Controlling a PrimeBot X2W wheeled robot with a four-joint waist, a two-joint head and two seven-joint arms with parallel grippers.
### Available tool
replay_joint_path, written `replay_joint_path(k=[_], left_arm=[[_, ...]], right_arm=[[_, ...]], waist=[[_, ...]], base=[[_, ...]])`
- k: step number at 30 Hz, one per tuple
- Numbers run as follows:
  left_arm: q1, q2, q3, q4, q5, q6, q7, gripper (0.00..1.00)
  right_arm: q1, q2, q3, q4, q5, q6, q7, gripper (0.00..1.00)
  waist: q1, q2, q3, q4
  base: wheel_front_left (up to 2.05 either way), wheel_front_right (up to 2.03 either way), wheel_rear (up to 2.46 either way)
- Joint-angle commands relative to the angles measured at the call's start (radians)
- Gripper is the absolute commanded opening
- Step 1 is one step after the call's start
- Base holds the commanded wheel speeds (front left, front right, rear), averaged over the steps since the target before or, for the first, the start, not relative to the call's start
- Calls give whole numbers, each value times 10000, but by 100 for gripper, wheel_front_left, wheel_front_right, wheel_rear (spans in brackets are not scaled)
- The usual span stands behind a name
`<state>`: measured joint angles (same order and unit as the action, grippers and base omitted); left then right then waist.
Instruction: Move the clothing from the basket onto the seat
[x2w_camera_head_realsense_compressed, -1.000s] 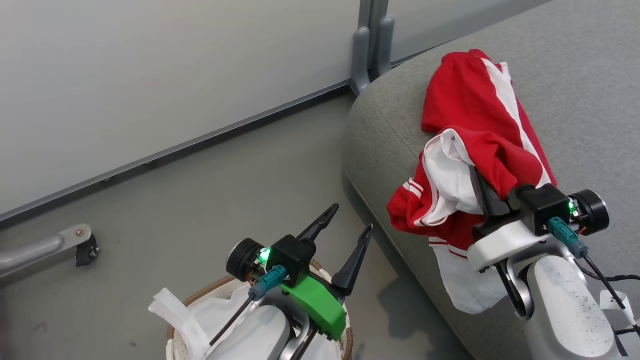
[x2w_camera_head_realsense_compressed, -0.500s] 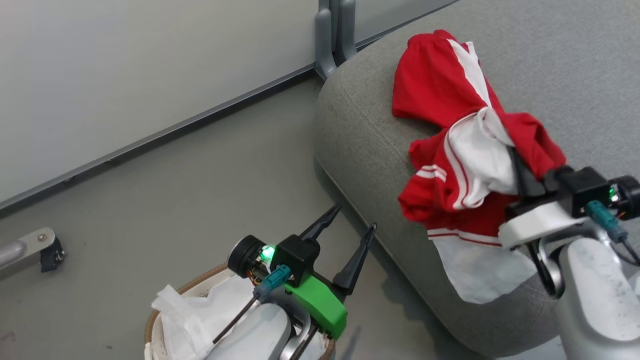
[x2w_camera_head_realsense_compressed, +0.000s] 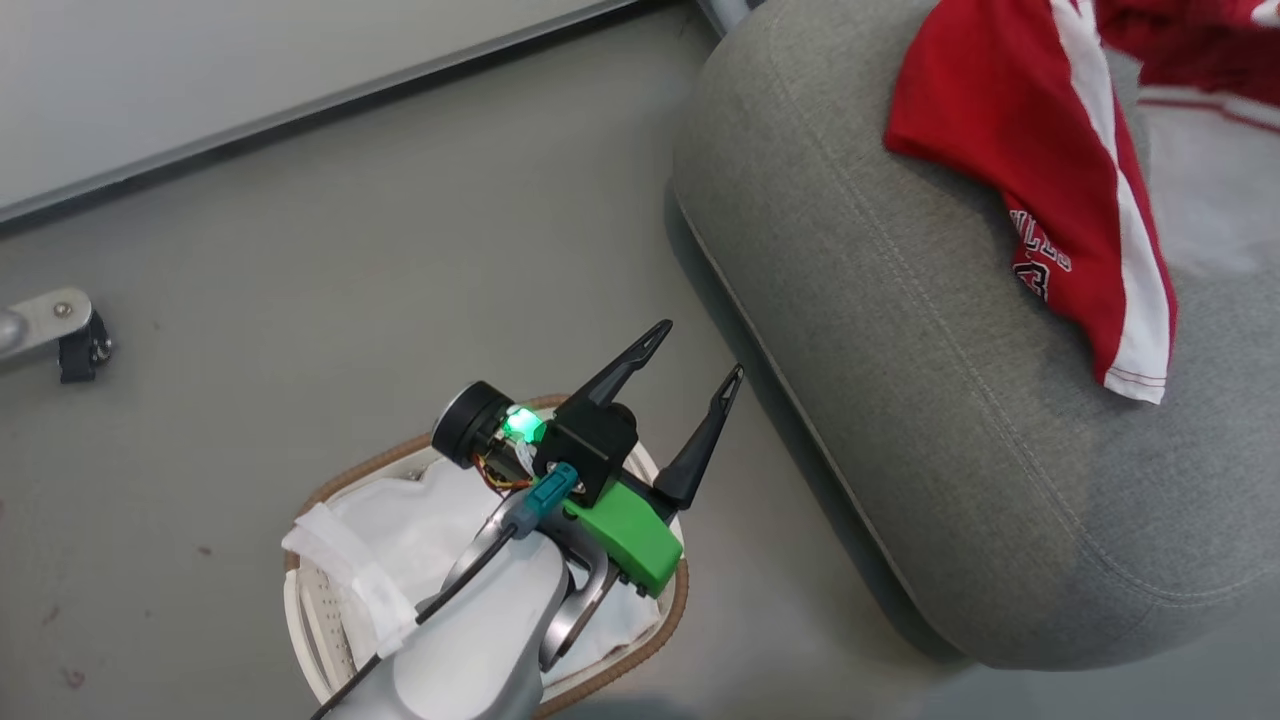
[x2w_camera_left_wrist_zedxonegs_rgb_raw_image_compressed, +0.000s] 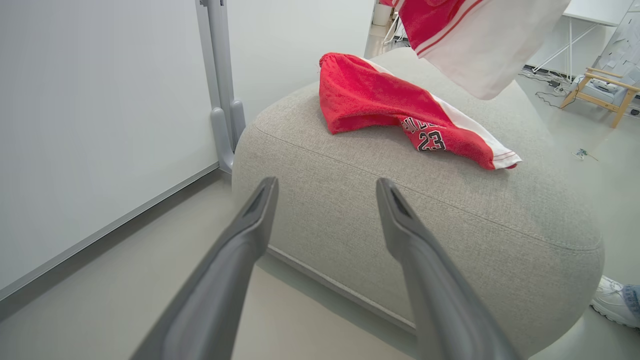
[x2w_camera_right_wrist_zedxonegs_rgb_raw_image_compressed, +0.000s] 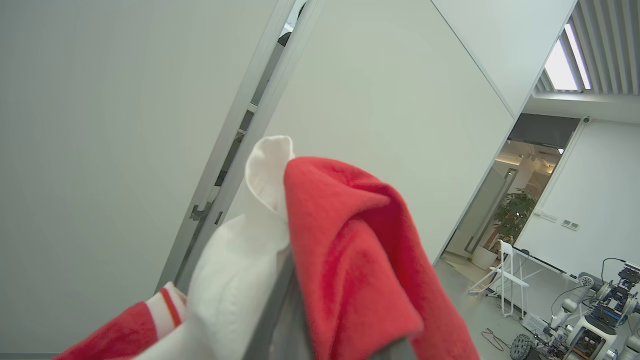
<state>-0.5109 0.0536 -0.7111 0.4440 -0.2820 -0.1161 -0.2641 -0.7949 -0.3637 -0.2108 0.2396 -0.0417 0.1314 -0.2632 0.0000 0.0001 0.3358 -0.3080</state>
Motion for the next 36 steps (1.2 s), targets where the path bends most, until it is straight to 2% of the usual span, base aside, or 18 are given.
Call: replay_joint_path(k=[1, 6, 11, 17, 22, 23, 24, 25, 36], left_arm=[[-290, 124, 38, -52, 202, -44, -3, 100], [-640, 112, -116, -170, 469, -71, -3, 100], [-864, 79, -176, -209, 529, -89, -3, 100], [-701, 274, -27, -44, 554, -27, -3, 100], [-508, 460, 35, -35, 493, -6, -3, 100], [-508, 469, 29, -72, 486, -15, -3, 100], [-514, 469, 39, -137, 493, -15, -3, 100], [-484, 460, 69, -201, 477, -11, -4, 100], [-96, 355, 358, -403, 263, 1, -3, 100]], right_arm=[[-349, -206, -214, 164, -60, -14, -23, 0], [-883, -476, -1230, 1270, 134, -15, -22, 0], [-436, -423, -1928, 3015, 93, -15, -23, 0], [137, 55, -2127, 4221, 163, -15, -23, 0], [603, 467, -1965, 4305, 185, -15, -23, 0], [738, 553, -1915, 4253, 174, -15, -23, 15], [843, 625, -1871, 4206, 160, -15, -23, 38], [987, 689, -1811, 4118, 113, -15, -23, 98], [2991, 1608, -1396, 2756, -68, -15, -23, 100]], waist=[[0, -1, 1140, 801], [0, -1, 1708, 1135], [0, -1, 2020, 1279], [0, -1, 2168, 1001], [0, -1, 2090, 594], [0, -1, 2052, 510], [0, -1, 2014, 433], [0, -1, 1967, 354], [0, -1, 1136, 60]], base=[[0, 0, 0], [0, 0, 0], [0, 0, 0], [0, 0, 0], [0, 0, 0], [0, 0, 0], [0, 0, 0], [0, 0, 0], [0, 0, 0]])
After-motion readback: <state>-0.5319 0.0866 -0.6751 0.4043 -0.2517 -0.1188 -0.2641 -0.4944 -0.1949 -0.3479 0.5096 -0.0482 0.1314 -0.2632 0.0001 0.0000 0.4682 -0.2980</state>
